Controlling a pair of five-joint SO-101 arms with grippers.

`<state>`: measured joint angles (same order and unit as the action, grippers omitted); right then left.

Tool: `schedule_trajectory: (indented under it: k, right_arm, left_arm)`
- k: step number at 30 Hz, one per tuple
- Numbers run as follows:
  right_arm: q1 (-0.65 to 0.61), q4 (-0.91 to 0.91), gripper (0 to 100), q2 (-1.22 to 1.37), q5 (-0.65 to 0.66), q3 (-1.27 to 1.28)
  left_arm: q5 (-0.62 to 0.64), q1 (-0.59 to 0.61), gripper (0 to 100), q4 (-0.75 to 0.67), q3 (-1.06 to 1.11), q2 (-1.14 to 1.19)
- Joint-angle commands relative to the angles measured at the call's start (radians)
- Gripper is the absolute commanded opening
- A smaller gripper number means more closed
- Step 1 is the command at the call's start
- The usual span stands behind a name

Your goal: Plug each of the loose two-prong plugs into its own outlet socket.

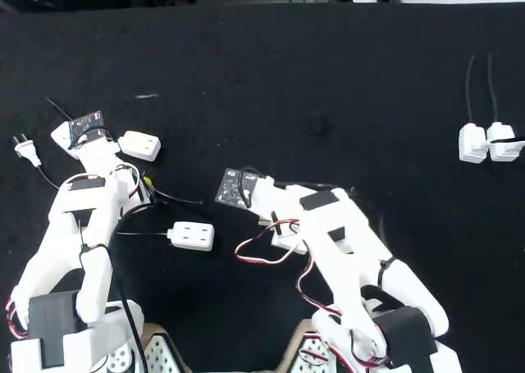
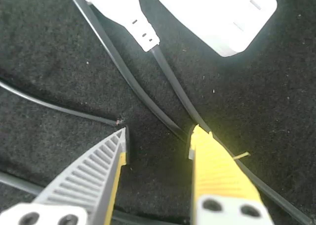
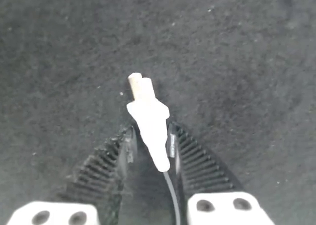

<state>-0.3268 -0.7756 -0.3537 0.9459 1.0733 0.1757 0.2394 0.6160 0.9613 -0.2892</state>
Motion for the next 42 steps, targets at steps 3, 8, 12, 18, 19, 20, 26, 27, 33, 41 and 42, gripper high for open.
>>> schedule_trajectory:
  k: [3,8,12,18,19,20,26,27,33,41,42]
  right_arm:
    - [0.043,0.018,10.1,-0.027,0.028,-0.010]
    - [0.081,-0.017,1.1,-0.035,0.063,-0.013]
    - [0.098,-0.018,1.0,-0.036,0.063,-0.016]
    - [0.072,-0.017,1.0,-0.036,-0.112,-0.047]
    - [0.061,-0.018,1.0,-0.036,-0.161,-0.058]
    - [0.049,-0.018,1.0,-0.036,-0.204,-0.067]
    - [-0.068,-0.017,1.0,-0.036,-0.281,-0.082]
    - [-0.091,-0.020,1.0,-0.036,-0.282,-0.088]
    - [-0.192,-0.106,1.0,-0.036,-0.358,-0.194]
    - [-0.275,-0.051,1.0,-0.150,-0.462,-0.163]
    - [-0.285,-0.006,1.0,-0.206,-0.465,-0.110]
  left_arm:
    - [0.006,0.010,21,-0.002,-0.005,-0.037]
    - [0.006,0.010,21,-0.002,-0.005,-0.037]
    - [0.006,0.010,21,-0.002,-0.005,-0.035]
    - [0.006,0.008,21,-0.005,-0.005,-0.034]
    - [0.006,0.008,21,-0.005,-0.005,-0.034]
    - [0.006,0.008,21,-0.003,-0.005,-0.034]
    - [0.006,0.010,21,-0.002,-0.005,-0.040]
    - [0.006,0.010,21,0.000,-0.004,-0.040]
    - [0.006,0.010,21,0.003,-0.004,-0.040]
    - [0.006,0.010,21,0.112,-0.053,-0.041]
    - [0.008,0.010,21,0.109,-0.054,-0.041]
